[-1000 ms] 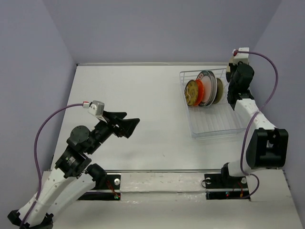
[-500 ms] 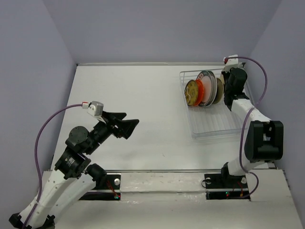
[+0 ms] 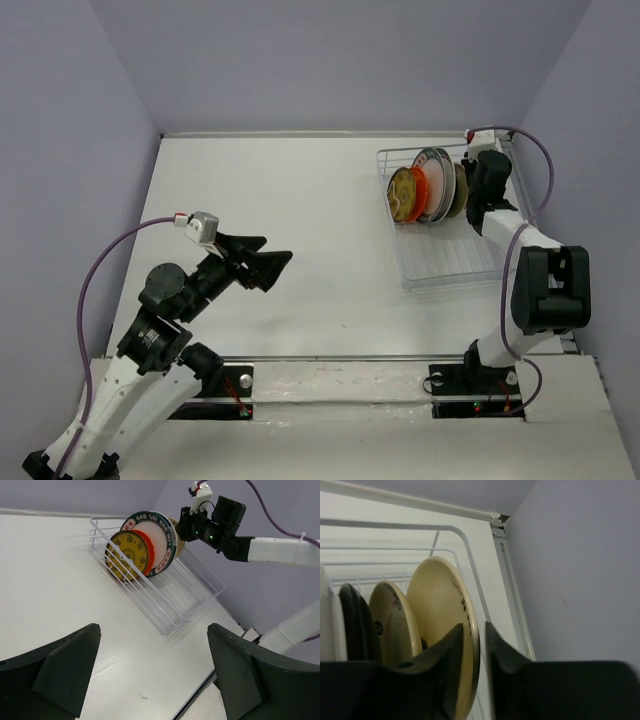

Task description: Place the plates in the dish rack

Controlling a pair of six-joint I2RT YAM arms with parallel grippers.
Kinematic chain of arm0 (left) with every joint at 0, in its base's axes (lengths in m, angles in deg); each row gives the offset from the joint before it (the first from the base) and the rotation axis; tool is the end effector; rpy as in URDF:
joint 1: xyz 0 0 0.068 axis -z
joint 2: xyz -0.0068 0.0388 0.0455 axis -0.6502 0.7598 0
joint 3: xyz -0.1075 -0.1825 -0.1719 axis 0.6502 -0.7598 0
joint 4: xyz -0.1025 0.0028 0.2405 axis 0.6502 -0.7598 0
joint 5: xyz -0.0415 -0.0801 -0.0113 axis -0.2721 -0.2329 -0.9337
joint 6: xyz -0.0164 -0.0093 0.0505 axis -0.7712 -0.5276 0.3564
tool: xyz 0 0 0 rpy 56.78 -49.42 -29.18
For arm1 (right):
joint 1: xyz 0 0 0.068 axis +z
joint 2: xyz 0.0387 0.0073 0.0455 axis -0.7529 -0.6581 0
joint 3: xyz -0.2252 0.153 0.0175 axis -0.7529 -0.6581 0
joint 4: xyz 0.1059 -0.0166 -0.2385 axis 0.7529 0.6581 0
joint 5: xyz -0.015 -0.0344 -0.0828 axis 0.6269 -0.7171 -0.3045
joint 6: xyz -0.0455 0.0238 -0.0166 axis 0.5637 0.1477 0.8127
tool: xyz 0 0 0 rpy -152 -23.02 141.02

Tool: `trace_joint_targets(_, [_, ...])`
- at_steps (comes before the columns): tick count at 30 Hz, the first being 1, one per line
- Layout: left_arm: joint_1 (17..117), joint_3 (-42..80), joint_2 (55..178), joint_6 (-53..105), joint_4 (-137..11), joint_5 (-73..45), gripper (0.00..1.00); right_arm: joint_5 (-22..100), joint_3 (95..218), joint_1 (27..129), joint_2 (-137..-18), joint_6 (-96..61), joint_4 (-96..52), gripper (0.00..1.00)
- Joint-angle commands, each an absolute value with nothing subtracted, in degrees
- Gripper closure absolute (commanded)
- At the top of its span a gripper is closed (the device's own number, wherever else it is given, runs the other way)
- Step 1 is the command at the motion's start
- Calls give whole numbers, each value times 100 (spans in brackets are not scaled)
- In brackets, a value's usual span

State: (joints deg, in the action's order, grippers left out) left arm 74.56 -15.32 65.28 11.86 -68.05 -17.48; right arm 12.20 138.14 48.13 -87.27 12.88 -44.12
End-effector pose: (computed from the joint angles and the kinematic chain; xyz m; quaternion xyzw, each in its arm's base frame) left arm 0.0889 -0.0686 0.3575 0.1228 0.6300 -0.4385 0.6291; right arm 0.3666 -0.0164 0.2669 -0.0500 0.7756 -0.2569 0.5744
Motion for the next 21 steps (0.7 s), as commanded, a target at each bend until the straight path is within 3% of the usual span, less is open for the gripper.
trace_joint_targets(1, [7404, -1589, 6621, 1182, -6566, -1914, 1, 781, 13956, 4761, -8857, 966, -4486, 58])
trace_joint_targets(2, [7396, -1589, 6621, 1182, -6566, -1887, 1, 728, 14019, 4761, -8849, 922, -4442, 47])
trace_joint_targets(5, [7396, -1581, 6612, 1191, -6566, -1782, 1, 508, 14386, 4761, -8673, 712, -4232, 34])
trace_joint_targets(11, [7396, -1581, 6691, 1164, -6574, -1571, 1, 200, 15354, 4761, -7874, -719, -3187, 28])
trace_joint_targets(16, [7396, -1563, 6805, 1164, -6645, -1316, 1, 2015, 15093, 4761, -6601, -2828, -2403, 21])
trace_joint_targets(19, [7396, -1519, 6902, 1182, -6662, -1140, 1, 3375, 14418, 4761, -5617, -3662, -2403, 4])
trace_joint_targets(21, [7396, -1502, 6937, 1173, -6671, -947, 1, 4071, 14082, 4761, -4957, -3937, -2385, 0])
